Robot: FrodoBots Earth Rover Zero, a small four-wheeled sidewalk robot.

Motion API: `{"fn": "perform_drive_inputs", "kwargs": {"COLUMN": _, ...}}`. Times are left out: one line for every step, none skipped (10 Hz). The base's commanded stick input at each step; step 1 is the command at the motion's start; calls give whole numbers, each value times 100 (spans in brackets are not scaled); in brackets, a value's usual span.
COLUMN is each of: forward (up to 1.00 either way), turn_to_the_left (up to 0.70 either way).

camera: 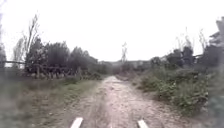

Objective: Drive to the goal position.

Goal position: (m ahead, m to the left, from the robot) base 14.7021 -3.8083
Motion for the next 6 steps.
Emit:
{"fn": "perform_drive_inputs", "kwargs": {"forward": 70, "turn_to_the_left": 0}}
{"fn": "perform_drive_inputs", "kwargs": {"forward": 70, "turn_to_the_left": 0}}
{"fn": "perform_drive_inputs", "kwargs": {"forward": 70, "turn_to_the_left": 0}}
{"fn": "perform_drive_inputs", "kwargs": {"forward": 70, "turn_to_the_left": 0}}
{"fn": "perform_drive_inputs", "kwargs": {"forward": 70, "turn_to_the_left": 0}}
{"fn": "perform_drive_inputs", "kwargs": {"forward": 70, "turn_to_the_left": 0}}
